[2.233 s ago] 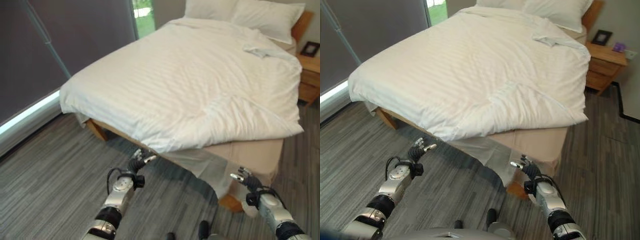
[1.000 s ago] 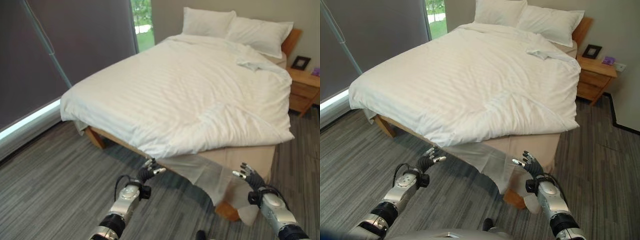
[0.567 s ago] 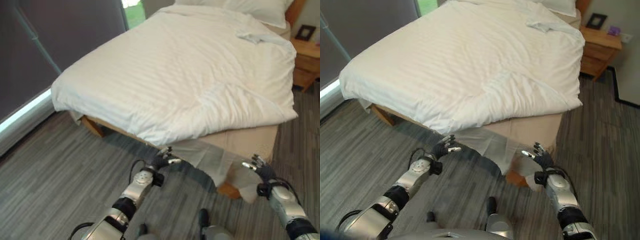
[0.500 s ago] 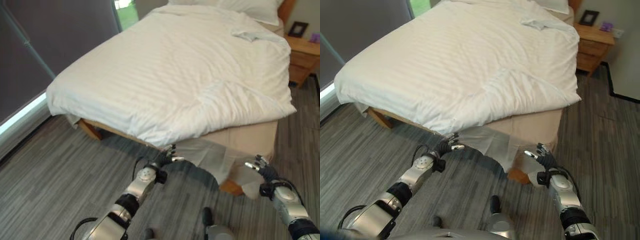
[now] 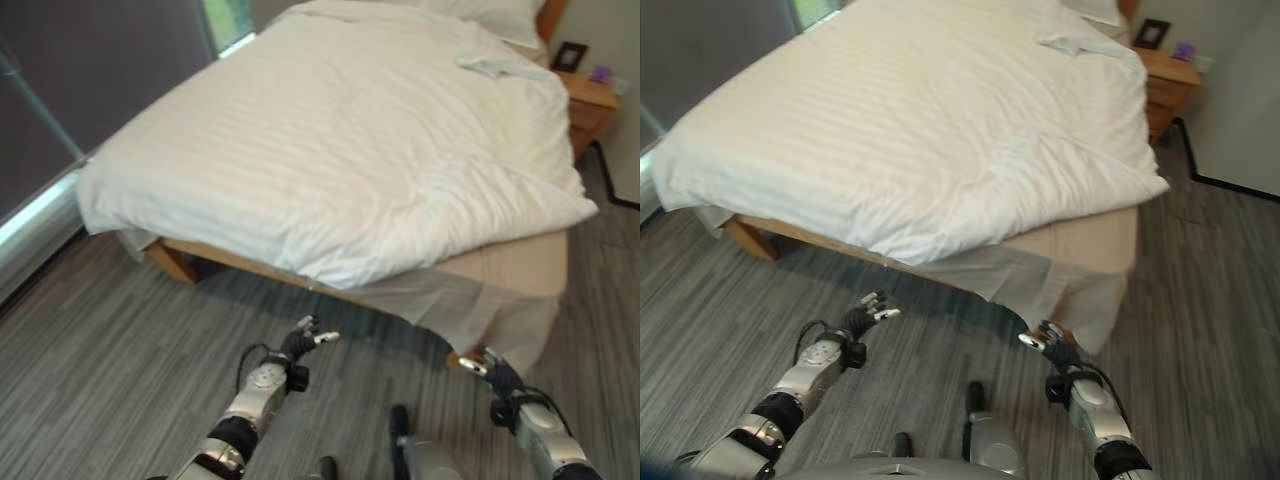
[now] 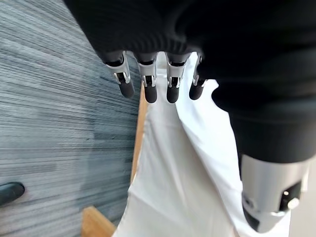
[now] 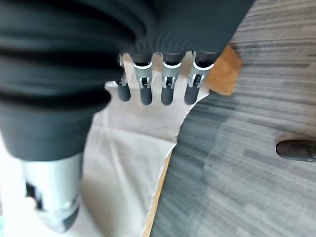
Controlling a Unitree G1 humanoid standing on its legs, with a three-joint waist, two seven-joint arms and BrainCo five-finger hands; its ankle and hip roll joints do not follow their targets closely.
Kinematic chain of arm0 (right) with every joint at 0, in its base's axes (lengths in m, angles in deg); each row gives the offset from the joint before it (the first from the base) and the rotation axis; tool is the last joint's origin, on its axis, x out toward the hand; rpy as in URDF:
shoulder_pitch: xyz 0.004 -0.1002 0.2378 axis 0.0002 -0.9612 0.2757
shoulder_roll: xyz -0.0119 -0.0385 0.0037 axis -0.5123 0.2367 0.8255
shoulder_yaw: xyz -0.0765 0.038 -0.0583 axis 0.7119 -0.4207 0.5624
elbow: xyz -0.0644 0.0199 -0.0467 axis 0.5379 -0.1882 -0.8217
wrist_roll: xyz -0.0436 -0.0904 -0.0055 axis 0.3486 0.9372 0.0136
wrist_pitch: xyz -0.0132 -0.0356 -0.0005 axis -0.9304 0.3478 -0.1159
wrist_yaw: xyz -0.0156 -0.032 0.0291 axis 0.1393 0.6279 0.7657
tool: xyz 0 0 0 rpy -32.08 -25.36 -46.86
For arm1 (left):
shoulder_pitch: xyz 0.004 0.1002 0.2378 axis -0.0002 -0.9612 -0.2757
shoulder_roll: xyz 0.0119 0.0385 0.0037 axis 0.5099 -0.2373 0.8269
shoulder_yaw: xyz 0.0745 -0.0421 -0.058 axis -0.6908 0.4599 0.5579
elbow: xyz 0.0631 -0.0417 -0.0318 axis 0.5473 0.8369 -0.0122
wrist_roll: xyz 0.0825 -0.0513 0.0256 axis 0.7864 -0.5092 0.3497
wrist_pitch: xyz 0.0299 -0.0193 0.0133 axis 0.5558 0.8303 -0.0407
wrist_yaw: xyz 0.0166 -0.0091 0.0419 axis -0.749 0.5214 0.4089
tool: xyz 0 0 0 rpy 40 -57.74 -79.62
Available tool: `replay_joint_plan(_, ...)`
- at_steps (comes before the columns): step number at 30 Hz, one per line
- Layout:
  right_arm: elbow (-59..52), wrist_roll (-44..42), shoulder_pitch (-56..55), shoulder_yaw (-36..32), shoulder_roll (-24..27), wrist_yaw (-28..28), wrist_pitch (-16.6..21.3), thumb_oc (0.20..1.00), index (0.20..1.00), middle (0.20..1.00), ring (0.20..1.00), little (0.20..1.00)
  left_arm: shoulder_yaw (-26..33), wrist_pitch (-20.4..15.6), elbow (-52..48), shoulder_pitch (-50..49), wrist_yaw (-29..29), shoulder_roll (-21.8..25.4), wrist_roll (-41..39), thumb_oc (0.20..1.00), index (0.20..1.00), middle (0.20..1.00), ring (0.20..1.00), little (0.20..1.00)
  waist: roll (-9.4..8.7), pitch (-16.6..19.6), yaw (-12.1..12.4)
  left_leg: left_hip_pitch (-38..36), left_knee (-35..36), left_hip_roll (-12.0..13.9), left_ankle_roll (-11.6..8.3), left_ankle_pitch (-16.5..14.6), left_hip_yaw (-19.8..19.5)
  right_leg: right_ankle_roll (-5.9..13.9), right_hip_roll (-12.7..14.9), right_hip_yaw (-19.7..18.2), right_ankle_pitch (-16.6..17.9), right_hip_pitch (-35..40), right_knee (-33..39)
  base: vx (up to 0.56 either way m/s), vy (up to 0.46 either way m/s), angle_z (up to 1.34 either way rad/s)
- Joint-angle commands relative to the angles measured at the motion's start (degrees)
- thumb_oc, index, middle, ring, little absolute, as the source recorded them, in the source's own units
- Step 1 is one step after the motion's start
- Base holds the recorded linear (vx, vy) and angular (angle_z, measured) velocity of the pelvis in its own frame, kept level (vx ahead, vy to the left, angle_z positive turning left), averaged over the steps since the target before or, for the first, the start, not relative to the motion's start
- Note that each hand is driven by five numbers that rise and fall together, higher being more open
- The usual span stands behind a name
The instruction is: Making the bed.
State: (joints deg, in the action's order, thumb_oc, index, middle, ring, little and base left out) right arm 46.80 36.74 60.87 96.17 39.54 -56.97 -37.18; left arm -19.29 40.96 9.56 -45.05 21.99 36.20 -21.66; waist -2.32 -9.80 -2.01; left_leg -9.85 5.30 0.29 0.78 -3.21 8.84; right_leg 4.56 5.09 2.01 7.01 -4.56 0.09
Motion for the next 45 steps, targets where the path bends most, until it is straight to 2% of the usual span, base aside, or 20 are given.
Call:
replay_joint_plan(1,-1.0,-1.7,2.3,-2.3,1.7,-0.9,2.9,1.000,1.000,1.000,1.000,1.000,-2.8,-2.2,-3.1,4.2,-1.4,-1.7,2.1,1.000,1.000,1.000,1.000,1.000,0.40,1.7,-1.0,2.3,-0.3,1.1,-1.72,2.2,-2.4,4.50,1.4,0.2,-1.8,1.3,-2.0,0.06,0.013,-0.05)
replay_joint_plan(15,-1.4,0.5,1.7,-0.9,2.0,0.4,2.2,1.000,1.000,1.000,1.000,1.000,-3.0,-2.4,-3.6,5.1,-1.3,-0.4,3.4,1.000,1.000,1.000,1.000,1.000,-1.53,0.6,-1.0,3.3,-0.3,1.2,-2.10,1.6,-1.5,6.00,2.2,1.0,0.9,1.8,1.5,0.02,0.017,-0.02)
replay_joint_plan(18,-2.8,-0.6,2.3,-2.2,1.9,0.1,2.4,1.000,1.000,1.000,1.000,1.000,-2.9,-2.1,-3.5,4.9,-1.6,-0.3,3.9,1.000,1.000,1.000,1.000,1.000,-0.99,-1.6,-1.0,3.0,-0.3,0.9,-0.76,0.6,0.1,8.92,2.6,1.0,3.0,-5.3,-13.0,-0.08,0.130,-0.14)
replay_joint_plan(19,-2.8,-0.6,2.3,-2.2,1.9,0.1,2.4,1.000,1.000,1.000,1.000,1.000,-2.9,-2.1,-3.5,4.9,-1.6,-0.2,3.9,1.000,1.000,1.000,1.000,1.000,-1.05,-1.6,-0.9,3.0,-0.3,0.8,-0.74,0.6,0.2,8.95,2.6,0.9,2.9,-5.5,-13.2,-0.06,0.052,-0.70)
replay_joint_plan(20,-4.4,-0.6,1.6,-2.8,1.7,-0.2,2.7,1.000,1.000,1.000,1.000,1.000,-2.6,-2.1,-4.1,4.2,-1.3,0.1,3.9,1.000,1.000,1.000,1.000,1.000,-0.68,-2.8,-1.4,2.7,-0.3,1.2,-0.53,1.0,0.2,10.44,1.3,-1.2,6.1,-8.7,-20.3,-0.08,0.082,-0.50)
replay_joint_plan(21,-5.3,-0.8,-0.2,-3.0,0.7,-0.2,2.8,1.000,1.000,1.000,1.000,1.000,-2.3,-1.8,-2.7,3.8,-1.7,-0.2,4.3,1.000,1.000,1.000,1.000,1.000,1.54,-4.4,-2.1,1.5,-0.3,3.7,0.00,1.6,0.4,10.44,0.4,-1.3,5.3,-14.3,-35.2,-0.09,0.141,-0.24)
replay_joint_plan(22,-4.7,-0.8,-1.1,-3.1,0.2,0.0,3.0,1.000,1.000,1.000,1.000,1.000,-2.1,-1.7,-2.0,3.8,-1.7,-0.3,4.7,1.000,1.000,1.000,1.000,1.000,3.29,-5.2,-2.4,0.7,-0.3,5.0,0.56,1.9,0.8,10.44,0.9,-1.7,4.2,-17.3,-44.7,-0.04,0.138,-0.01)
replay_joint_plan(26,-4.9,-0.3,-3.6,-3.9,0.3,0.0,3.1,1.000,1.000,1.000,1.000,1.000,-1.5,-0.8,-2.8,1.8,-2.2,-0.2,2.9,1.000,1.000,1.000,1.000,1.000,7.96,-6.3,-3.4,0.9,-0.3,8.5,1.43,4.4,-1.8,6.65,2.8,-6.7,3.1,-25.5,-66.5,-0.04,0.016,0.15)
replay_joint_plan(28,-4.6,-1.5,-3.4,-4.4,0.4,-0.5,3.2,1.000,1.000,1.000,1.000,1.000,-1.2,-0.4,-2.8,1.4,-2.3,-0.2,2.7,1.000,1.000,1.000,1.000,1.000,9.40,-6.6,-3.3,1.9,-0.3,9.5,1.75,5.9,-2.5,5.64,1.3,-10.7,2.5,-29.8,-77.1,-0.08,-0.019,0.34)
replay_joint_plan(31,-4.0,-2.9,-3.2,-4.9,0.5,-0.5,3.2,1.000,1.000,1.000,1.000,1.000,-1.4,-0.1,-2.5,1.3,-2.2,-0.5,3.2,1.000,1.000,1.000,1.000,1.000,10.62,-6.5,-2.7,2.3,-0.3,10.2,2.05,6.6,-3.1,4.83,0.6,-13.4,2.1,-32.7,-83.7,-0.03,-0.085,0.08)
replay_joint_plan(34,-4.1,-3.2,-3.1,-4.7,0.5,-0.5,3.1,1.000,1.000,1.000,1.000,1.000,-1.5,-0.1,-2.3,1.1,-2.2,-0.7,2.9,1.000,1.000,1.000,1.000,1.000,10.13,-6.0,-2.4,2.3,-0.3,10.1,1.81,6.4,-3.4,4.74,1.4,-13.0,2.2,-31.4,-79.0,0.05,-0.191,-0.10)
replay_joint_plan(37,-3.8,-2.4,-1.4,-3.1,-0.4,-0.4,2.2,1.000,1.000,1.000,1.000,1.000,-1.3,-0.7,-1.9,1.6,-1.3,0.2,2.0,1.000,1.000,1.000,1.000,1.000,4.33,-3.1,0.6,2.4,-0.3,8.1,-1.21,4.6,-3.7,6.03,9.8,-5.9,5.0,-9.6,-36.7,0.16,-0.484,0.11)
replay_joint_plan(38,-3.8,-2.2,-0.9,-2.7,-0.5,-0.3,1.9,1.000,1.000,1.000,1.000,1.000,-1.3,-0.7,-1.9,1.7,-1.2,0.6,2.0,1.000,1.000,1.000,1.000,1.000,2.78,-1.9,1.5,3.1,-0.3,8.1,-2.45,4.3,-3.8,6.79,11.4,-4.1,5.3,-5.1,-26.6,0.12,-0.393,0.18)
replay_joint_plan(39,-3.8,-2.2,-0.9,-2.7,-0.5,-0.3,1.9,1.000,1.000,1.000,1.000,1.000,-1.3,-0.7,-1.9,1.7,-1.2,0.6,2.0,1.000,1.000,1.000,1.000,1.000,2.78,-1.9,1.5,3.1,-0.3,8.1,-2.45,4.3,-3.8,6.79,11.4,-4.1,5.3,-5.1,-26.6,0.07,-0.391,0.11)
replay_joint_plan(40,-3.8,-1.9,0.0,-2.0,-0.6,-0.1,1.8,1.000,1.000,1.000,1.000,1.000,-0.6,-0.9,-2.2,1.3,-1.0,1.2,1.8,1.000,1.000,1.000,1.000,1.000,1.38,-1.0,2.4,3.6,-0.4,8.6,-4.03,4.1,-3.4,7.83,12.8,-1.2,4.5,-1.2,-17.9,0.05,-0.579,-0.24)
replay_joint_plan(41,-4.4,-0.3,1.3,-0.4,-0.6,0.2,1.9,1.000,1.000,1.000,1.000,1.000,1.5,-1.3,-2.1,1.0,0.3,2.7,2.7,1.000,1.000,1.000,1.000,1.000,-0.10,0.2,4.2,3.9,-0.4,10.9,-6.28,4.4,-2.0,8.47,12.3,4.5,-1.1,3.8,-5.8,-0.01,-0.751,-0.40)
replay_joint_plan(42,-2.8,-0.5,2.8,0.2,-0.6,-0.2,1.8,1.000,1.000,1.000,1.000,1.000,2.0,-1.3,-3.0,0.2,0.0,2.8,1.8,1.000,1.000,1.000,1.000,1.000,0.04,0.2,5.0,4.8,-1.5,12.4,-7.29,5.2,-1.3,9.07,11.8,7.0,-2.5,5.3,-3.6,-0.07,-0.786,-0.49)
replay_joint_plan(43,-2.4,0.4,3.9,2.2,0.1,0.3,1.3,1.000,1.000,1.000,1.000,1.000,2.9,-1.2,-2.7,0.0,-0.1,3.7,1.5,1.000,1.000,1.000,1.000,1.000,-0.36,0.3,5.8,5.5,-2.6,14.5,-8.32,6.0,-1.2,8.14,10.4,7.1,-3.8,7.1,0.4,-0.10,-0.413,-0.21)
replay_joint_plan(44,-2.3,0.4,4.0,2.3,0.1,0.3,1.4,1.000,1.000,1.000,1.000,1.000,2.9,-1.2,-2.7,0.0,-0.1,3.8,1.5,1.000,1.000,1.000,1.000,1.000,-0.28,0.2,5.7,5.5,-2.6,14.7,-8.39,6.0,-1.2,8.08,10.3,7.2,-3.8,7.3,0.6,-0.02,-0.662,-0.18)
replay_joint_plan(45,-2.3,0.3,4.0,4.2,-0.4,1.0,1.5,1.000,1.000,1.000,1.000,1.000,5.4,-1.5,-0.9,-0.4,0.8,3.2,0.4,1.000,1.000,1.000,1.000,1.000,0.23,0.2,5.6,6.3,-4.1,18.2,-9.86,11.8,-2.8,5.72,6.0,7.3,-5.4,9.0,2.2,-0.01,-0.495,-0.04)
